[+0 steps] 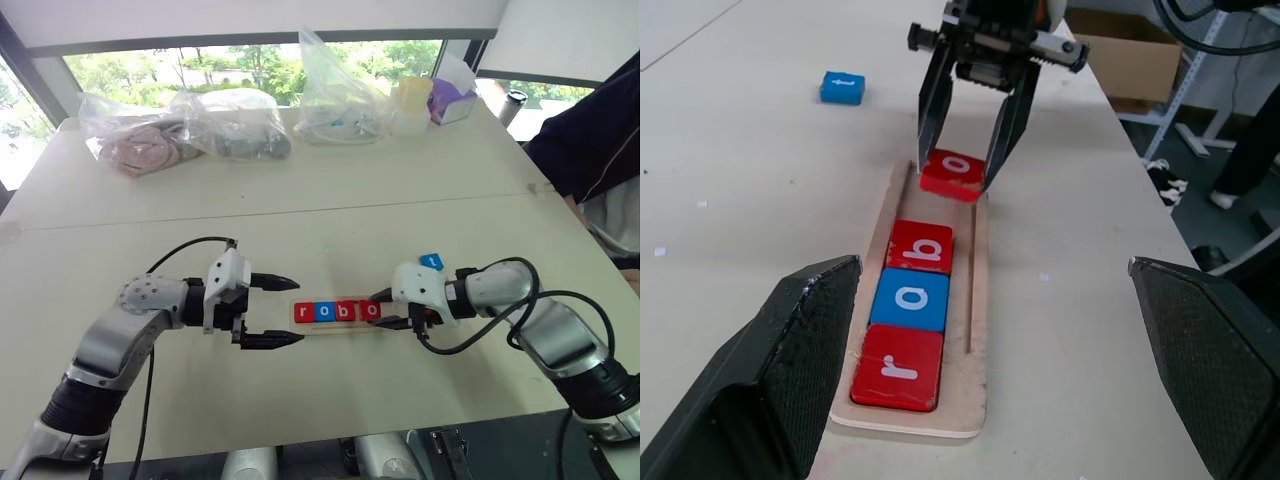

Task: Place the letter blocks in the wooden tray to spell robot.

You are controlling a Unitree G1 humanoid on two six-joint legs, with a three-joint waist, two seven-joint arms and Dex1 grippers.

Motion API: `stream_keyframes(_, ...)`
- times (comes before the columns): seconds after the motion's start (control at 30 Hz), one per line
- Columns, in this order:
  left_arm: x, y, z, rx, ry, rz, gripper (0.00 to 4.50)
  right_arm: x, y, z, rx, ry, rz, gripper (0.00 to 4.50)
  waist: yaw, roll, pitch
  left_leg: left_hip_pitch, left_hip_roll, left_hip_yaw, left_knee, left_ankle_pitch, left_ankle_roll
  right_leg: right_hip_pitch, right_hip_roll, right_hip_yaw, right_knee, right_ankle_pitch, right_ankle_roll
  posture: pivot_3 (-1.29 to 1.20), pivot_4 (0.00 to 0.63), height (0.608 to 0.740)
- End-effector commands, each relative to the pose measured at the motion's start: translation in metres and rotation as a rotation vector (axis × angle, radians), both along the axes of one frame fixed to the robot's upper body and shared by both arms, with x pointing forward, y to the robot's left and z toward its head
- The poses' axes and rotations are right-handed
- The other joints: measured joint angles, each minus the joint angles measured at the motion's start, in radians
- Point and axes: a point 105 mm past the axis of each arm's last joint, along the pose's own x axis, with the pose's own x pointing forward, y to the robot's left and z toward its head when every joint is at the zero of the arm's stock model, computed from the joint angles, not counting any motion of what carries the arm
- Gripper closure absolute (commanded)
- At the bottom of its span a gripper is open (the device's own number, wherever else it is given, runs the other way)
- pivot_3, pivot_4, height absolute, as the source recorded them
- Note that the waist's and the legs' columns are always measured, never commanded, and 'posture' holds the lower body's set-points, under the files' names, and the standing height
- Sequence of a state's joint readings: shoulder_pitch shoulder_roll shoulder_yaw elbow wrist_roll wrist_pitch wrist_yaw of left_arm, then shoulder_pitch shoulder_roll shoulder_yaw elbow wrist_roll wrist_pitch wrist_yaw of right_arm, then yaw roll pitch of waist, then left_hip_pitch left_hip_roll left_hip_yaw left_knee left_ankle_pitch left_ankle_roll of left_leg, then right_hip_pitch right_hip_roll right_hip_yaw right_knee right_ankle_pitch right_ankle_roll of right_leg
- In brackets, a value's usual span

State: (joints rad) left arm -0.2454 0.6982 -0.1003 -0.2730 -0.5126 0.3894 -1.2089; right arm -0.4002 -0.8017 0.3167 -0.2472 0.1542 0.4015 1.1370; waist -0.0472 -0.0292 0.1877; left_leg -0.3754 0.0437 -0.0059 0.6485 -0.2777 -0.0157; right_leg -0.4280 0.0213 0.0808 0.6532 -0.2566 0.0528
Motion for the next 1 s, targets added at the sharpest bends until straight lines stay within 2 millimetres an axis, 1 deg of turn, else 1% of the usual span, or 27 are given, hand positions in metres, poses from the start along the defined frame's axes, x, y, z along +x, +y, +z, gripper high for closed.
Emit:
stream_keyframes(0.03,-0.003,0.000,0.010,-0.016,-0.034,0.001,0.00,0.002,0.003,0.003,-0.019,-0.029,0.039,3.37,0.002,0.000,0.000,0.000,0.000,0.000,0.000,0.000,0.000,0.000,0.000,0.000,0.000,0.000,0.000,0.00,0.150,0.740)
stream_keyframes(0.37,-0.004,-0.001,0.009,-0.019,-0.032,0.011,0.00,0.007,0.006,-0.002,-0.029,-0.016,0.064,3.37,0.003,0.000,0.000,0.000,0.000,0.000,0.000,0.000,0.000,0.000,0.000,0.000,0.001,0.000,0.000,0.00,0.150,0.740)
stream_keyframes(0.4,-0.004,-0.001,0.009,-0.019,-0.032,0.011,0.00,0.007,0.007,-0.002,-0.027,-0.016,0.064,2.35,0.003,0.000,0.000,0.000,0.000,0.000,0.000,0.000,0.000,0.000,0.000,0.000,0.001,0.000,0.000,0.00,0.150,0.740)
stream_keyframes(0.43,-0.004,-0.001,0.009,-0.019,-0.032,0.011,0.00,0.008,0.007,-0.001,-0.026,-0.017,0.063,2.00,0.003,0.000,0.000,0.000,0.000,0.000,0.000,0.000,0.000,0.000,0.000,0.000,0.001,0.001,0.000,0.00,0.150,0.740)
stream_keyframes(0.53,-0.005,-0.001,0.009,-0.020,-0.031,0.010,0.00,0.009,0.007,-0.001,-0.030,-0.023,0.060,0.44,0.003,0.000,0.000,0.000,0.000,0.000,0.000,0.000,0.000,0.000,0.000,0.000,0.001,0.003,-0.001,0.00,0.150,0.740)
stream_keyframes(0.57,-0.005,-0.002,0.009,-0.020,-0.031,0.010,0.00,0.010,0.007,-0.001,-0.032,-0.025,0.059,0.03,0.003,0.000,0.000,0.000,0.000,0.000,0.000,0.000,0.000,0.000,0.000,0.000,0.001,0.003,-0.001,0.00,0.150,0.740)
stream_keyframes(0.63,-0.005,-0.002,0.009,-0.021,-0.031,0.010,0.00,0.010,0.006,0.000,-0.034,-0.029,0.057,0.03,0.003,0.000,0.000,0.000,0.000,0.000,0.000,0.000,0.000,0.000,0.000,0.000,0.001,0.003,-0.001,0.00,0.150,0.740)
stream_keyframes(0.73,-0.005,-0.001,0.009,-0.020,-0.031,0.010,0.00,0.010,0.005,0.006,-0.022,-0.037,0.055,0.03,0.003,0.000,0.000,0.000,0.000,0.000,0.000,0.000,0.000,0.000,0.000,0.000,0.001,0.003,-0.001,0.00,0.150,0.740)
stream_keyframes(0.9,-0.004,-0.002,0.009,-0.022,-0.031,0.010,0.00,0.011,0.010,0.022,0.057,-0.053,0.015,0.03,0.003,0.000,0.000,0.000,0.000,0.000,0.000,0.000,0.000,0.000,0.000,0.000,0.001,0.003,-0.001,0.00,0.150,0.740)
stream_keyframes(1.0,-0.005,-0.002,0.009,-0.023,-0.030,0.008,0.00,0.013,0.012,0.027,0.087,-0.053,-0.012,0.03,0.003,0.000,0.000,0.000,0.000,0.000,0.000,0.000,0.000,0.000,0.000,0.000,0.001,0.003,-0.001,0.00,0.150,0.740)
